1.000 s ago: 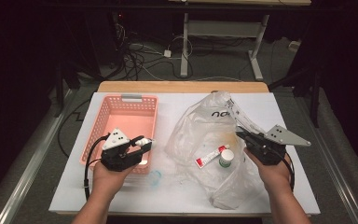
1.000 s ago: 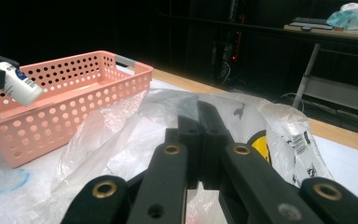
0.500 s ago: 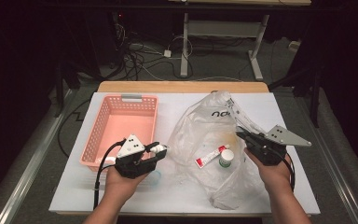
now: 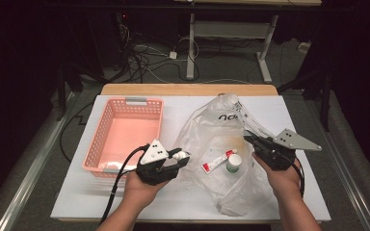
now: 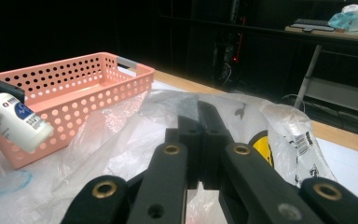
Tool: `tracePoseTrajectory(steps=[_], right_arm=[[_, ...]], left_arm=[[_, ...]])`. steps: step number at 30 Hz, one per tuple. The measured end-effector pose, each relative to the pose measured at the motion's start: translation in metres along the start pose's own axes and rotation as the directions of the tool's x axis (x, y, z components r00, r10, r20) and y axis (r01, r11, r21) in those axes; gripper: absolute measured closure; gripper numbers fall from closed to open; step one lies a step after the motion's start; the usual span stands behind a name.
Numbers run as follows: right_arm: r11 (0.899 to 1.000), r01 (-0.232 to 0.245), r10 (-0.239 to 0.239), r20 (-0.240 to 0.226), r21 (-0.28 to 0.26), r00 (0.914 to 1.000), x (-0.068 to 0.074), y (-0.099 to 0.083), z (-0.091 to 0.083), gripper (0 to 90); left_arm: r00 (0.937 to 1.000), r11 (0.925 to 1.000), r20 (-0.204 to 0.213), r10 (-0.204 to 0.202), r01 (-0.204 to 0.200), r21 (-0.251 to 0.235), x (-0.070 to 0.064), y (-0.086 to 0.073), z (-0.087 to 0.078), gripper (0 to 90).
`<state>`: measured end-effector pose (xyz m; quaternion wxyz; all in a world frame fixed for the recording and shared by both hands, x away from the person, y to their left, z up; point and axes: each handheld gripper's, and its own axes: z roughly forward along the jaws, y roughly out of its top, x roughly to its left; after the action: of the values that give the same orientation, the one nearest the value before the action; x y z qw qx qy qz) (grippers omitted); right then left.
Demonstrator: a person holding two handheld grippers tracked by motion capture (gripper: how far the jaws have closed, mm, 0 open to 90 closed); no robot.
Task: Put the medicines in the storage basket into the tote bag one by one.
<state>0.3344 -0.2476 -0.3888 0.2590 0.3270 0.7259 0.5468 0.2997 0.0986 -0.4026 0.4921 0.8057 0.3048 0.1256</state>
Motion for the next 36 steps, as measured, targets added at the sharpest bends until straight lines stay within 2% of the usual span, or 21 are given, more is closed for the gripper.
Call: tracePoseTrajectory(steps=[9,15,24,29,32,36], right_arm=[[1.0,-0.003,0.003,-0.001,0.0,1.0,0.0,-0.001,0.001,90.0],[1.0,-0.005,0.005,-0.005,0.001,1.0,-0.001,-0.001,0.002,90.0],[1.0,-0.008,0.008,-0.009,-0.004,0.9999,-0.001,-0.001,0.003,90.0],[1.0,-0.013,0.013,-0.01,-0.007,0.9999,-0.001,0.0,0.004,90.0],[1.0,-0.014,0.014,-0.007,-0.008,0.9999,-0.001,0.0,0.005,90.0],[1.0,-0.017,0.016,-0.011,-0.009,0.9998,-0.001,0.0,0.008,90.0]], left_arm=[[0.9984,0.9993,0.047,0.033,-0.033,0.014,-0.016,0.016,0.031,57.9],[0.9971,0.9986,0.056,0.052,-0.052,0.007,-0.025,0.027,0.049,57.9],[0.9972,0.9968,0.03,0.068,-0.069,0.04,-0.028,0.037,0.082,57.8],[0.9982,0.9968,0.004,0.06,-0.06,0.053,-0.026,0.037,0.098,57.8],[0.9991,0.9975,-0.004,0.042,-0.042,0.057,-0.022,0.036,0.108,57.7],[0.9988,0.9956,-0.019,0.045,-0.043,0.083,-0.021,0.033,0.119,57.7]])
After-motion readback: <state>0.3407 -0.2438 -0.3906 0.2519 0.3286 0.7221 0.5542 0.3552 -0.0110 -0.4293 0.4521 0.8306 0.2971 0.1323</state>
